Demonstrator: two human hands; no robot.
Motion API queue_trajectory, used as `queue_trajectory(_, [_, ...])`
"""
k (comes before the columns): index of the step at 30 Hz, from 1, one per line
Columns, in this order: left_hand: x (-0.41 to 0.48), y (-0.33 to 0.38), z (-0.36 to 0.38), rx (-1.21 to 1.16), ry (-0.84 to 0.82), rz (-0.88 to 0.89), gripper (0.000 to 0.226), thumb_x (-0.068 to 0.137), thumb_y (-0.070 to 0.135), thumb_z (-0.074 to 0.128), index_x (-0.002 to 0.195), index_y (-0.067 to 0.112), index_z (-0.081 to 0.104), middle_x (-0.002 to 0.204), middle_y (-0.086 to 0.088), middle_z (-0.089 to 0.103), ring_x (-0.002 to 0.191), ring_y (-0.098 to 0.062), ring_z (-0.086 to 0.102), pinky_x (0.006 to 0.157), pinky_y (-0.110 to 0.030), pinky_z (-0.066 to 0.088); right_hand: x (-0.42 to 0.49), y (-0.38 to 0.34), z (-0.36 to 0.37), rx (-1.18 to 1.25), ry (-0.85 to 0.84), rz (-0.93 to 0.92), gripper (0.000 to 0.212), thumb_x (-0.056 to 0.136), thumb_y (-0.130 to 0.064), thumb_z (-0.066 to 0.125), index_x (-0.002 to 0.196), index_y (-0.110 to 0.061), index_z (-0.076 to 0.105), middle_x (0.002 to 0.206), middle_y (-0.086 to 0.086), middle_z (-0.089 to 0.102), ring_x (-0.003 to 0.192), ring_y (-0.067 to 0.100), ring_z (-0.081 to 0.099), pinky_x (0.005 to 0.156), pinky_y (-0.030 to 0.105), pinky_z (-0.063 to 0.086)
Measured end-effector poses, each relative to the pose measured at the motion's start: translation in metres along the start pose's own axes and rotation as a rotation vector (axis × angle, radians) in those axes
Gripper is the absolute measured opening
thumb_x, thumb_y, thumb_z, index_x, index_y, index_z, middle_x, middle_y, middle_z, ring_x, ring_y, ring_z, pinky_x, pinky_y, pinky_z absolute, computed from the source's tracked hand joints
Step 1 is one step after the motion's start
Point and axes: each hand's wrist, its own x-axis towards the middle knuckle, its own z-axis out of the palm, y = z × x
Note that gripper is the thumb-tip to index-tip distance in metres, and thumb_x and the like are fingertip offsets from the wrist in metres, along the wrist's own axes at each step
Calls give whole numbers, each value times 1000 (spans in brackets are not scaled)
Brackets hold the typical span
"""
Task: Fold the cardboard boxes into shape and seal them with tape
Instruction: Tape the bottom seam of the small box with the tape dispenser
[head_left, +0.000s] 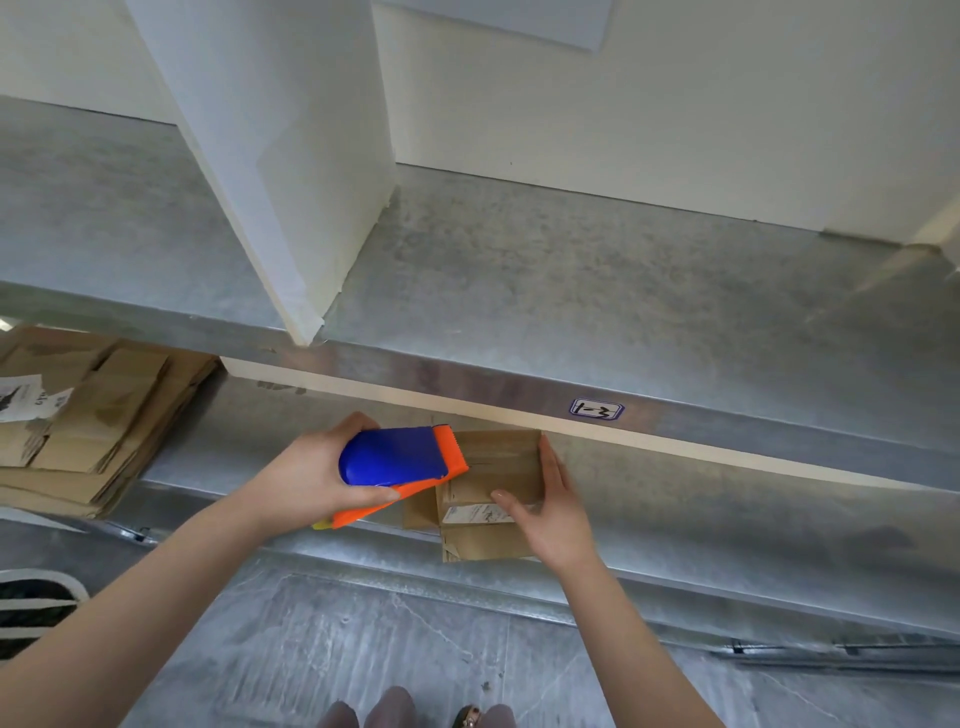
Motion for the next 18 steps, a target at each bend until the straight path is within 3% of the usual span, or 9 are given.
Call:
queue_trajectory(2, [-2,3,-8,13,2,17,52,66,51,82,106,42,49,92,16,65,85,5,59,67,-13,47,1,1,0,28,7,-1,117,59,-87,55,154,-33,12,158,-10,25,140,11,34,105,24,37])
queue_trajectory(5, [2,12,-22,44,-13,35,50,67,51,81,106,46,49,92,19,64,86,7,57,65,-9,44,3,2,2,19,23,-13,101,75,-63,69,154,-33,14,157,-9,27,140,12,35,107,27,37])
queue_trajectory(7, [6,18,-26,85,-36,33,50,67,54,79,107,44,52,92,20,64,82,7,58,63,-10,44,4,2,3,11,27,-10,99,76,-59,70,154,-34,15,157,-9,28,140,13,36,107,27,38])
queue_trajectory(10, [10,23,-24,126,-58,21,46,67,54,78,104,41,53,89,19,64,77,8,57,60,-11,44,5,1,3,5,26,1,98,76,-60,69,153,-36,14,156,-10,30,138,14,39,106,31,41])
queue_trajectory(14, [12,25,-18,200,-46,33,44,66,58,74,100,40,53,84,19,64,77,0,60,69,-27,52,4,2,3,-14,24,4,94,78,-62,66,153,-40,12,157,-11,28,136,14,41,104,31,43])
queue_trajectory(18, [14,27,-17,240,-31,82,43,66,52,72,102,39,52,86,17,64,76,-5,61,67,-32,54,5,2,2,7,-12,40,97,72,-72,63,150,-50,11,159,-13,25,138,13,40,105,33,43])
